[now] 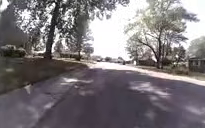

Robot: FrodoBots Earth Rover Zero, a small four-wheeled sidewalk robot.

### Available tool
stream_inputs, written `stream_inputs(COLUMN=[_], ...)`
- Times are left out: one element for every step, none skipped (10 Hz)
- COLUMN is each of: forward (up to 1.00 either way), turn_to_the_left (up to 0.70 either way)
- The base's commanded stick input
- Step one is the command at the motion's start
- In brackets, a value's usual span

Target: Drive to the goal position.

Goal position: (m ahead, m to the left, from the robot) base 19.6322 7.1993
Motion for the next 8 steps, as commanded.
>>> stream_inputs(forward=[1.00, 1.00, 1.00, 1.00, 1.00, 1.00, 1.00, 1.00], turn_to_the_left=[0.00, 0.00, 0.00, 0.00, 0.00, 0.00, 0.00, 0.00])
